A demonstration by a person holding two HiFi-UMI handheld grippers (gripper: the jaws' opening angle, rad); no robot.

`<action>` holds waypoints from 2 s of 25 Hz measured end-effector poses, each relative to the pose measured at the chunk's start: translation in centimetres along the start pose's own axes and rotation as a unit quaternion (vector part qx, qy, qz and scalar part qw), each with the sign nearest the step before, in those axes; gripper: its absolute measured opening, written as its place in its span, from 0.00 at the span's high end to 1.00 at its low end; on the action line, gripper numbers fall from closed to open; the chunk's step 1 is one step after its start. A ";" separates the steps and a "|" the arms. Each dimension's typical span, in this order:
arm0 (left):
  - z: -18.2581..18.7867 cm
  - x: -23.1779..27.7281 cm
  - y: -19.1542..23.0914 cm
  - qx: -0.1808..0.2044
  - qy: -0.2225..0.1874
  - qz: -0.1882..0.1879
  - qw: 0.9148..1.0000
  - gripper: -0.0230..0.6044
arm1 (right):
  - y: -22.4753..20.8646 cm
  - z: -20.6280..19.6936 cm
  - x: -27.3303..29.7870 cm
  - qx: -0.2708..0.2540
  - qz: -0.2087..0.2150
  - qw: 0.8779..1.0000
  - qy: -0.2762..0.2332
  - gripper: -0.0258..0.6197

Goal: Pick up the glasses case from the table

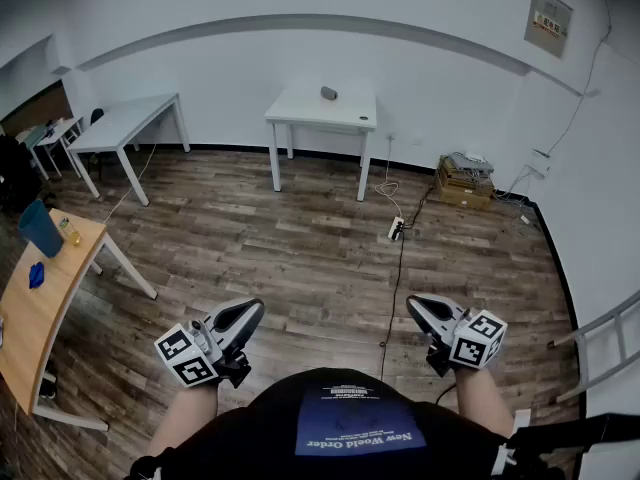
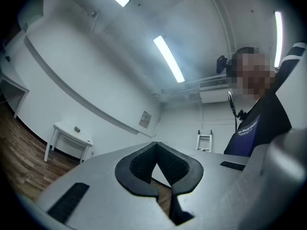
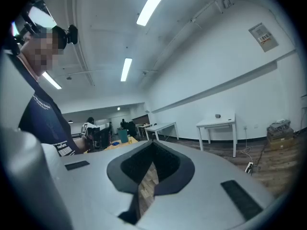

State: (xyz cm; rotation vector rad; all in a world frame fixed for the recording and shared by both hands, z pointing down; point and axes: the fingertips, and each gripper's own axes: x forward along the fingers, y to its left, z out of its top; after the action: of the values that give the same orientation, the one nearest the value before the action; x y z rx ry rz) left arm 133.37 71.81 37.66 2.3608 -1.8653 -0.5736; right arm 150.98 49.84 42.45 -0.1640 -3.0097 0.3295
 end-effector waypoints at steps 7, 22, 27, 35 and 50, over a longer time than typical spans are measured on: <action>-0.1 0.1 -0.1 -0.002 0.000 0.002 1.000 0.96 | -0.3 0.0 -0.3 0.017 0.007 1.000 -0.006 0.96; -0.2 0.2 0.4 -0.007 -0.005 0.002 1.000 0.96 | -0.2 -0.3 0.4 0.021 0.020 1.000 -0.003 0.96; -0.3 0.1 0.9 -0.011 -0.008 0.003 1.000 0.96 | -0.2 -0.5 1.0 0.020 0.025 0.999 0.003 0.96; 0.7 -1.9 2.8 -0.013 -0.019 0.011 1.000 0.96 | 0.9 -0.2 4.4 0.018 0.041 0.999 0.014 0.96; 8.2 -18.6 11.3 0.030 -0.051 0.091 0.994 0.96 | 10.4 0.9 22.4 -0.008 0.110 0.993 0.033 0.96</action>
State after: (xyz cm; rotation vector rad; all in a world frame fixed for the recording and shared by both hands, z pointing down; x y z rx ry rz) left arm 116.69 88.01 37.82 2.2020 -2.1427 -0.6374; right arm 129.72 62.42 41.40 -0.5004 -2.9323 0.3130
